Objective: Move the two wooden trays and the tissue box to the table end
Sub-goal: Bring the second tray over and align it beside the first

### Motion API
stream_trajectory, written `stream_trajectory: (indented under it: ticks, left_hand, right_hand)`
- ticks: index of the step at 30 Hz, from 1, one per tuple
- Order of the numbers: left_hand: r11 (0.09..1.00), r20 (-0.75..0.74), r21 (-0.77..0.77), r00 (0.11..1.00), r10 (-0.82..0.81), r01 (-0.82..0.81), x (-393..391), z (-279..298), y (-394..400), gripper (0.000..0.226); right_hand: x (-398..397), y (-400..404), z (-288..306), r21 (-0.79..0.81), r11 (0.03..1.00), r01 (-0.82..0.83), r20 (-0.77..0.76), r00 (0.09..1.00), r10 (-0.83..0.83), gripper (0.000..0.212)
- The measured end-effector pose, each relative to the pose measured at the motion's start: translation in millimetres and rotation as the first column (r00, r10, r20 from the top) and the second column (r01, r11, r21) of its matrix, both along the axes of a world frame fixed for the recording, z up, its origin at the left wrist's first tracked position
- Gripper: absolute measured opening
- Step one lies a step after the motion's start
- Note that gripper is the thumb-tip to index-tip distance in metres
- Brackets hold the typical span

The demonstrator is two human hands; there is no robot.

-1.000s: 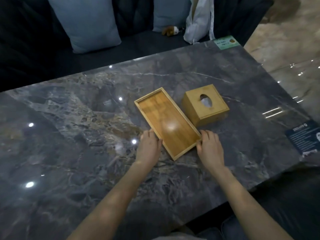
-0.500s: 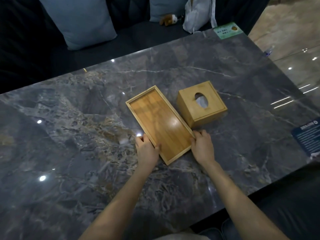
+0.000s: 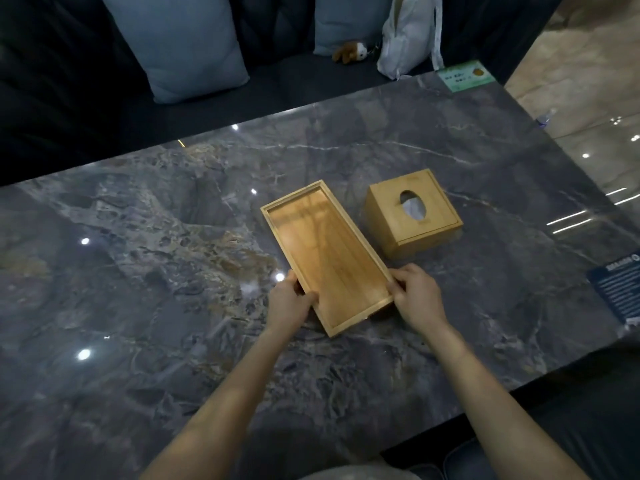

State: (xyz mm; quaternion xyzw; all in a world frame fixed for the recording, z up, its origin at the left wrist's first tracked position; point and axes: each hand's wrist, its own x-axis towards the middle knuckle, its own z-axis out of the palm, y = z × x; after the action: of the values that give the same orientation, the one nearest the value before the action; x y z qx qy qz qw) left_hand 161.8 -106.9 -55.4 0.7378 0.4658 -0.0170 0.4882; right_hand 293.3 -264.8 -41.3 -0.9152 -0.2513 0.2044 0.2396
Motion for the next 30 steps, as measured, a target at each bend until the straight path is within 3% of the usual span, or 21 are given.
stream_trajectory:
  ticks: [4,10,13,19,26,30]
  left_hand:
    - [0.989,0.060,-0.095,0.991,0.120,-0.114,-19,11,7,0.032]
    - [0.984,0.204,-0.032,0.963,0.176,-0.173,-64,41,39,0.037]
    - [0.977,0.209,0.026,0.956,0.204,-0.214,-92,53,59,0.031]
    - [0.967,0.256,0.114,0.947,0.193,-0.228,-160,73,95,0.045]
    - [0.950,0.278,0.177,0.939,0.204,-0.259,-253,85,130,0.052]
    - [0.947,0.201,0.169,0.950,0.237,-0.272,-303,82,152,0.046]
  right_hand:
    - [-9,16,14,-0.009,0.998,-0.055,0.018,0.998,0.055,0.022]
    - [-41,52,39,0.056,0.986,-0.155,-0.017,0.988,0.156,0.024]
    - [-65,72,53,0.167,0.979,-0.118,-0.126,0.982,0.140,0.026]
    - [-120,113,69,0.254,0.946,-0.203,-0.306,0.911,0.277,0.029]
    - [-192,164,63,0.239,0.927,-0.288,-0.386,0.848,0.363,0.018]
    - [-238,191,51,0.227,0.923,-0.310,-0.469,0.796,0.382,0.020]
